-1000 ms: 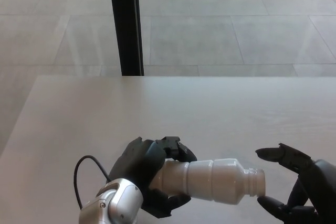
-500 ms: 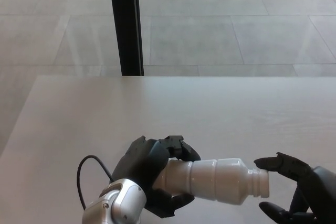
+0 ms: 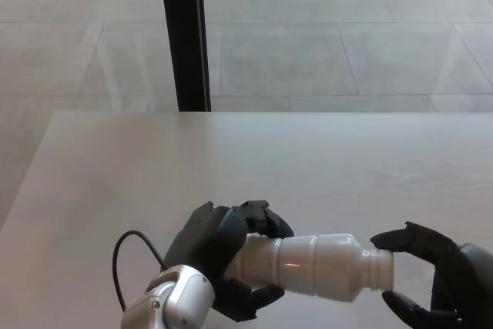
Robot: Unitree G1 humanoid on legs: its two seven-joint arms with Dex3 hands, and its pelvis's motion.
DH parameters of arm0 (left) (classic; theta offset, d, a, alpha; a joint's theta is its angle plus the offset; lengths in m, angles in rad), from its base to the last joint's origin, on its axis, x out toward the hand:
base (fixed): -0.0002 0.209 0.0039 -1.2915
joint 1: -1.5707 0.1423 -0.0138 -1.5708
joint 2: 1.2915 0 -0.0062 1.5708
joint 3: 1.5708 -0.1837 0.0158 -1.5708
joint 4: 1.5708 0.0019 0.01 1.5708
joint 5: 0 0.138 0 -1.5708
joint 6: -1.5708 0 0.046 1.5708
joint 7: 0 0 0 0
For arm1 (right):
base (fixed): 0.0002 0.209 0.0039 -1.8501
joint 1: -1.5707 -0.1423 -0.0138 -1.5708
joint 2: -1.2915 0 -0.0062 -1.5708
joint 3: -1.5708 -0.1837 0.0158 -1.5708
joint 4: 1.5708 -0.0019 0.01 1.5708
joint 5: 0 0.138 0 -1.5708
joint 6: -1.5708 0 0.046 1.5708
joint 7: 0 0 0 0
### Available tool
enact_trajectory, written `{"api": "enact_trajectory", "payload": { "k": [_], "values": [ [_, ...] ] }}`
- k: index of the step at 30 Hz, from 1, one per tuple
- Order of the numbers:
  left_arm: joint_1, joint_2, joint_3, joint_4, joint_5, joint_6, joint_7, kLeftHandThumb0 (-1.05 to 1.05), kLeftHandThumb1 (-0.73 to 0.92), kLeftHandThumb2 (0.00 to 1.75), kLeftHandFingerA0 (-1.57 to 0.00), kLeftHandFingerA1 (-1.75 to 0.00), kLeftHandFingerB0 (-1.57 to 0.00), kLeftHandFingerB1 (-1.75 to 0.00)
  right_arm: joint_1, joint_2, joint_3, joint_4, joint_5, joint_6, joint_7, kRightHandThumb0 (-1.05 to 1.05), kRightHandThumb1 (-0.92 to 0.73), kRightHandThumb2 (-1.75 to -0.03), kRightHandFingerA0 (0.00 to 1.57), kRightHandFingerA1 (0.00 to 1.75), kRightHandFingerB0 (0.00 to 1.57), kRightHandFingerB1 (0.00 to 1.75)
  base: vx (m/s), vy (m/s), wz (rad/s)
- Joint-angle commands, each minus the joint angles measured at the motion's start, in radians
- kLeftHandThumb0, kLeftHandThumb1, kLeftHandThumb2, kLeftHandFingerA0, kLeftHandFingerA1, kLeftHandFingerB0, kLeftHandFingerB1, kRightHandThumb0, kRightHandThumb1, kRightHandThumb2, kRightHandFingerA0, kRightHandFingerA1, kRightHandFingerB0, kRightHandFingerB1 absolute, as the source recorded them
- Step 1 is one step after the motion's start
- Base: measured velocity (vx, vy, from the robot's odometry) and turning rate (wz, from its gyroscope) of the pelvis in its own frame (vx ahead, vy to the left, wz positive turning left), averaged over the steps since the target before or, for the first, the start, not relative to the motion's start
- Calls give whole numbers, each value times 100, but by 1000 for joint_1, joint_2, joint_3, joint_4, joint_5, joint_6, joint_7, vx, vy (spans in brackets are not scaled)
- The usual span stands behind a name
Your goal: The robot uses its left hand to to lift the bottle kept on the middle of the desk and tilts it towards its right hand. It then uses its right hand to rotate its cap to open it and places the bottle and cap back on the desk
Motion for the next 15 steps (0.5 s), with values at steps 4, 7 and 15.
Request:
{"api": "enact_trajectory", "payload": {
  "k": [4,7,15],
  "values": [
    [-5,5,-4,1,19,-1,10,-26,53,95,-74,-137,-75,-80,3,1,-5,10,9,-33,-46,-23,-64,-83,100,166,94,85,0,0,0],
    [-3,5,-3,-2,15,-12,13,-24,54,93,-72,-128,-76,-78,-1,17,-15,40,34,-92,-104,-20,-57,-92,102,165,94,97,0,0,0],
    [-6,2,0,1,10,-7,11,-24,54,92,-73,-148,-76,-89,-9,15,-42,119,50,-290,-264,-6,-49,-108,104,173,88,98,0,0,0]
  ]
}}
